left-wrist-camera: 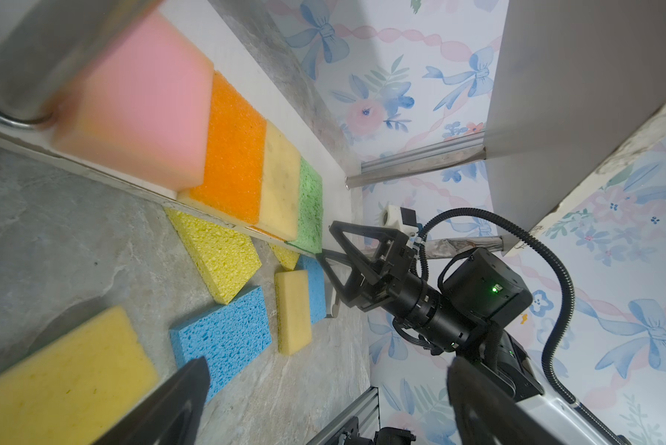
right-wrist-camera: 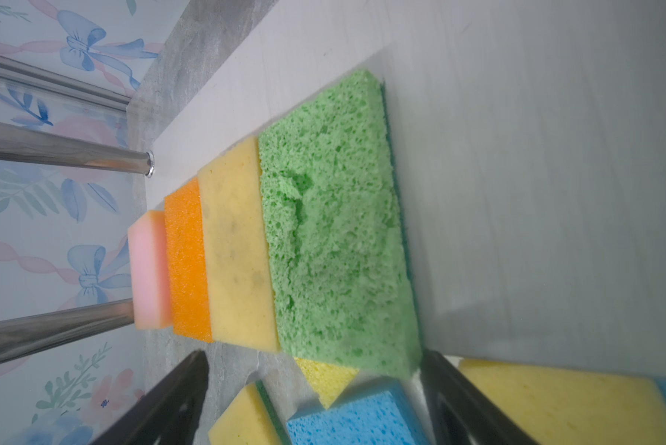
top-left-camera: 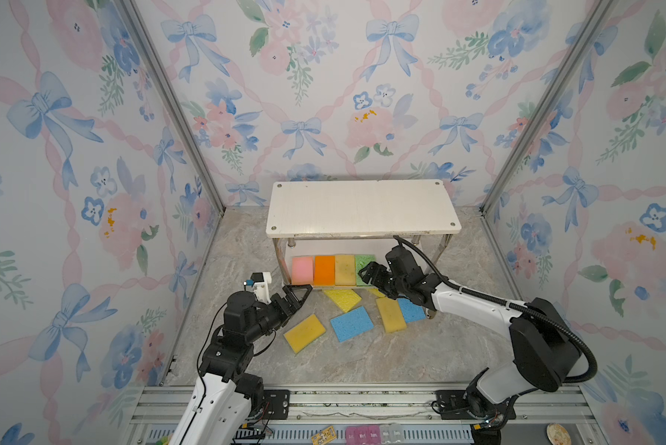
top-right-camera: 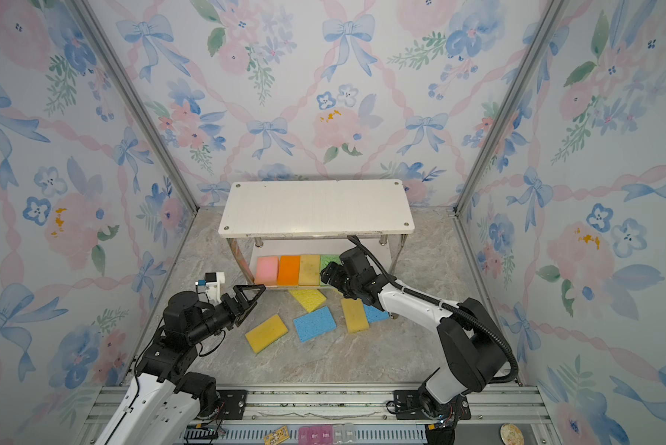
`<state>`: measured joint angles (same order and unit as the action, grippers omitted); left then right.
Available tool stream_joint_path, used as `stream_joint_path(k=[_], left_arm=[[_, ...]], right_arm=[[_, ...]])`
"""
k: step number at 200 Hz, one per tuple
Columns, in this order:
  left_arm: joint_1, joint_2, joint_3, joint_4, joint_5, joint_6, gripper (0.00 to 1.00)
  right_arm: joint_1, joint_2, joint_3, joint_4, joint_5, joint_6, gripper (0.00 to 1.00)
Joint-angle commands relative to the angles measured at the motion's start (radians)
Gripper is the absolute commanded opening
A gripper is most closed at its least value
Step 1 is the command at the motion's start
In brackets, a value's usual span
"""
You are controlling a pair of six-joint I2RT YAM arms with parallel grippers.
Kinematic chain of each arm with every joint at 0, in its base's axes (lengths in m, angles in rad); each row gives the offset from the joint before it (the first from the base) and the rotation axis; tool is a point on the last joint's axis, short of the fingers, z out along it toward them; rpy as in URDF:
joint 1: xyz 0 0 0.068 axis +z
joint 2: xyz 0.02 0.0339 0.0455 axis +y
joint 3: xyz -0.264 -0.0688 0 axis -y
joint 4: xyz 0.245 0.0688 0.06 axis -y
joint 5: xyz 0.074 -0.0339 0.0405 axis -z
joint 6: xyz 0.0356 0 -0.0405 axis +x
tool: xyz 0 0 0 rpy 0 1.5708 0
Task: Arrange cleaning sponges on a shelf
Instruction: Move the cleaning sponge to the shelf.
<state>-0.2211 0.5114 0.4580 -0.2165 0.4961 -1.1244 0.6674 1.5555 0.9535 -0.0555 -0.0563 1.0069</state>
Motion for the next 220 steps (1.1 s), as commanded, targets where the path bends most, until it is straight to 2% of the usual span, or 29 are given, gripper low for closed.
stream_joint_path(k=[1, 137, 155, 182, 220], left_arm=[[0.006, 0.002, -0.013, -0.006, 0.017, 0.034, 0.98], [-0.005, 0.059, -0.003, -0.004, -0.035, 0.109, 0.98], [-0.045, 0.057, -0.025, -0.004, -0.055, 0.102, 0.98], [-0.162, 0.031, -0.066, -0.002, -0.156, 0.06, 0.98], [-0.314, 0.025, -0.1, 0.026, -0.257, 0.003, 0.98]], right_arm=[[-0.008, -0.044, 0.002, -0.06, 0.019, -0.034, 0.89], [0.063, -0.541, -0.109, -0.566, 0.152, -0.232, 0.89], [0.052, -0.578, -0.132, -0.66, 0.125, -0.26, 0.91], [0.034, -0.584, -0.16, -0.761, 0.047, -0.327, 0.92], [0.042, -0.539, -0.2, -0.728, -0.022, -0.376, 0.87]])
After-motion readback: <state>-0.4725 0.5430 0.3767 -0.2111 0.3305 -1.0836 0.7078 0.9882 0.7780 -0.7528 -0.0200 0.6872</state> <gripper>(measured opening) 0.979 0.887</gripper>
